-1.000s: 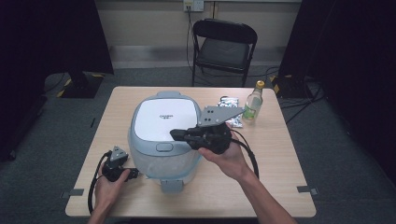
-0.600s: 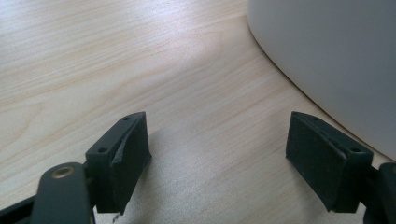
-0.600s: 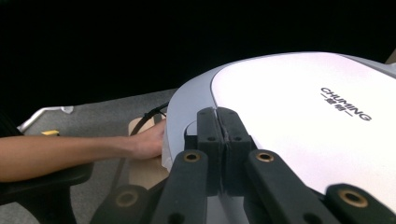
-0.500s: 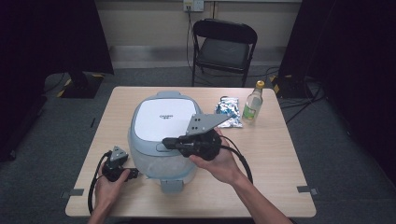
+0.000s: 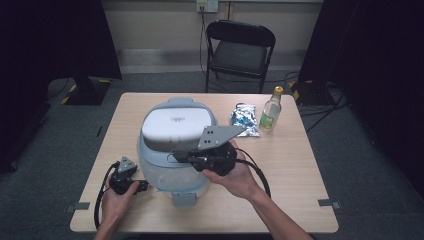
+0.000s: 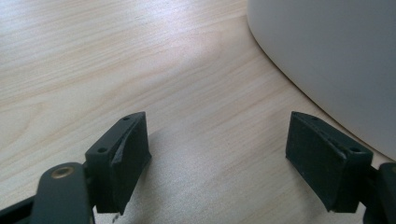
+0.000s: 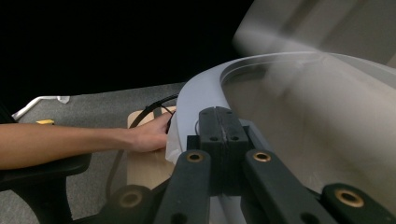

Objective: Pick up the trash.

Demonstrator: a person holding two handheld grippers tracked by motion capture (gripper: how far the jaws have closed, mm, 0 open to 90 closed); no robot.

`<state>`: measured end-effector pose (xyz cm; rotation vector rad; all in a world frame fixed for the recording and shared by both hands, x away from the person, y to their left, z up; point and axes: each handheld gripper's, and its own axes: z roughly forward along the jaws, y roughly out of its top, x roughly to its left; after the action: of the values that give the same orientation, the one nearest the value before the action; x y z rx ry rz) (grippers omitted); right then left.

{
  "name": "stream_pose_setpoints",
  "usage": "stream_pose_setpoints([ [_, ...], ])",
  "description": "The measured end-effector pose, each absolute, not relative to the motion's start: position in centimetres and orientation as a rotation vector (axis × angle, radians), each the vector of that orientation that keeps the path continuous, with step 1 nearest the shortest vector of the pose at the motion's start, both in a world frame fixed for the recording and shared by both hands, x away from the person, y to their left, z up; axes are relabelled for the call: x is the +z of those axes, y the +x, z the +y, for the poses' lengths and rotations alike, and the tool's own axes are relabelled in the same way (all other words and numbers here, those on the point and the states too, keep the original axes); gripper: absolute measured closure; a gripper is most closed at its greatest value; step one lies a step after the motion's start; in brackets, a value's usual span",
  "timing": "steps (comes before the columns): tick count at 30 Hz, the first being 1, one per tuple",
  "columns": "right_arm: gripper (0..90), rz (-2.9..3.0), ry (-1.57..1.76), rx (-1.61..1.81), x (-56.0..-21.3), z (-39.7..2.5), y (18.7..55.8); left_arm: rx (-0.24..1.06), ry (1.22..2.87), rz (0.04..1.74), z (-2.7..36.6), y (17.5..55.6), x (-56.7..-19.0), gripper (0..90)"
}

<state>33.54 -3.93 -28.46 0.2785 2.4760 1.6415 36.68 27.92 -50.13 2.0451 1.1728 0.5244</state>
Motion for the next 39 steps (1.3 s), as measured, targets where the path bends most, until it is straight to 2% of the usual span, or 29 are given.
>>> stream_pose_setpoints([
  [9, 89.9, 2.472, 0.271, 1.654, -28.6, -4.1, 33.2, 0.524, 2.045, 1.173, 27.9, 36.7, -50.1, 20.9],
  [13, 87.1, 2.460, 0.302, 1.653, -28.5, -4.6, 33.2, 0.524, 2.046, 1.173, 27.9, 36.7, -50.1, 20.9],
  [16, 83.0, 2.437, 0.343, 1.664, -28.5, -5.4, 33.5, 0.524, 2.046, 1.172, 27.9, 36.7, -50.1, 20.9],
  [28, 76.5, 2.354, 0.474, 1.693, -28.3, -8.8, 34.4, 0.525, 2.045, 1.173, 27.9, 36.7, -50.1, 20.9],
  [39, 74.8, 2.282, 0.640, 1.653, -29.0, -12.3, 36.1, 0.525, 2.046, 1.173, 27.9, 36.7, -50.1, 20.9],
])
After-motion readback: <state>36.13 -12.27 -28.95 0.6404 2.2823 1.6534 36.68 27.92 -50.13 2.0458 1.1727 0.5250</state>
